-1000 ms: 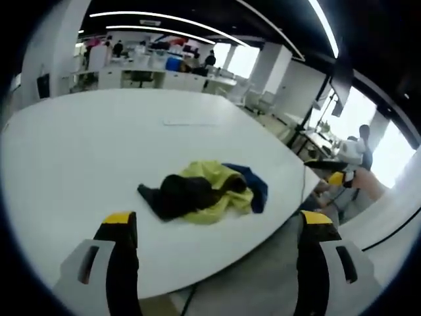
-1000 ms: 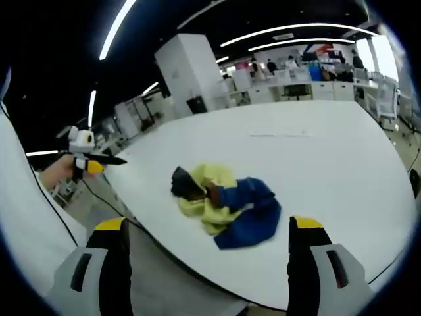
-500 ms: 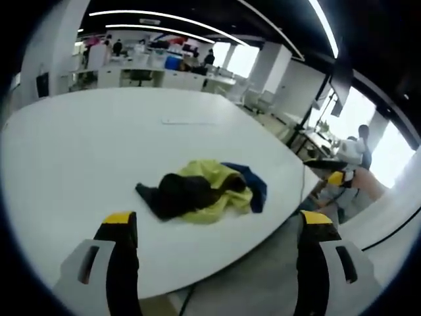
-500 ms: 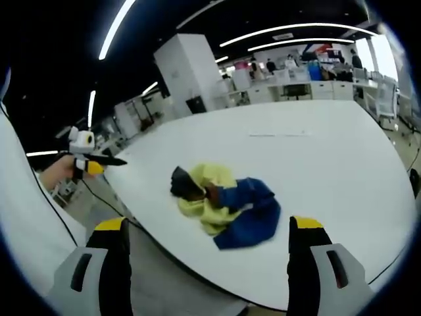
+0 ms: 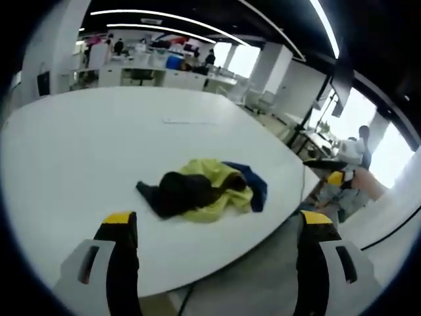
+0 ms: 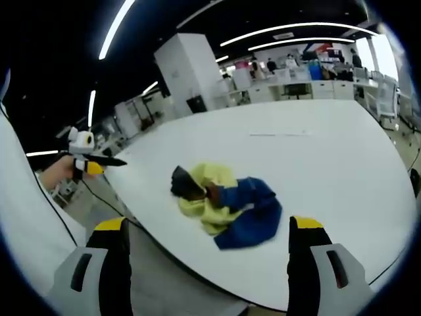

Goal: Fold the garment on the visible template until the final outline fits inside the template.

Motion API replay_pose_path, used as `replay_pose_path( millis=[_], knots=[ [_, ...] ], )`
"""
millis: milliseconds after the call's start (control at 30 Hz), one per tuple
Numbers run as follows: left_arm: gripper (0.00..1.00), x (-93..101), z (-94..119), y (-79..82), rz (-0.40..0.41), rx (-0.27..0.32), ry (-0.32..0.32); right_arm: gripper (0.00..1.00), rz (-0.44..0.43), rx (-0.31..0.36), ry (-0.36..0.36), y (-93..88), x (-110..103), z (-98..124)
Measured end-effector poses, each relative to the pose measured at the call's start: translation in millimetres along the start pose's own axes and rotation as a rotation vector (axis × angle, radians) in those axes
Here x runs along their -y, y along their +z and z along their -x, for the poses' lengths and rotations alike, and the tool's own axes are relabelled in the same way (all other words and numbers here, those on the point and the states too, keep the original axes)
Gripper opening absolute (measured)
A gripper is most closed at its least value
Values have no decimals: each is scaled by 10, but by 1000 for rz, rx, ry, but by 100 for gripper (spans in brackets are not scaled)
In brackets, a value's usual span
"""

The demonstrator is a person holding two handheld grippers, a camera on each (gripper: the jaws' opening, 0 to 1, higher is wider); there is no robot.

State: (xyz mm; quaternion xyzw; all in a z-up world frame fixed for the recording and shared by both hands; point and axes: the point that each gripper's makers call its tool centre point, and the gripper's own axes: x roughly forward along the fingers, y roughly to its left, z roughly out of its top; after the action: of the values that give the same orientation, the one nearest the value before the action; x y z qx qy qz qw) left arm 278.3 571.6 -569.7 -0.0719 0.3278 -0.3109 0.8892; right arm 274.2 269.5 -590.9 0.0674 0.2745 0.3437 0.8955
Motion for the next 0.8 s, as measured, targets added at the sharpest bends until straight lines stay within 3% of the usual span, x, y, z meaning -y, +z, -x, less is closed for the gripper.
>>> replay_pose_path(
  millis=[533,800],
  knots=[
    [98,-7,27,-7,-2,5,3,100,4,-1,12,7,-37,-65],
    [99,19,-12,-95,-90,-56,4,100,28,-22,3,-35,-30,-123]
  ],
)
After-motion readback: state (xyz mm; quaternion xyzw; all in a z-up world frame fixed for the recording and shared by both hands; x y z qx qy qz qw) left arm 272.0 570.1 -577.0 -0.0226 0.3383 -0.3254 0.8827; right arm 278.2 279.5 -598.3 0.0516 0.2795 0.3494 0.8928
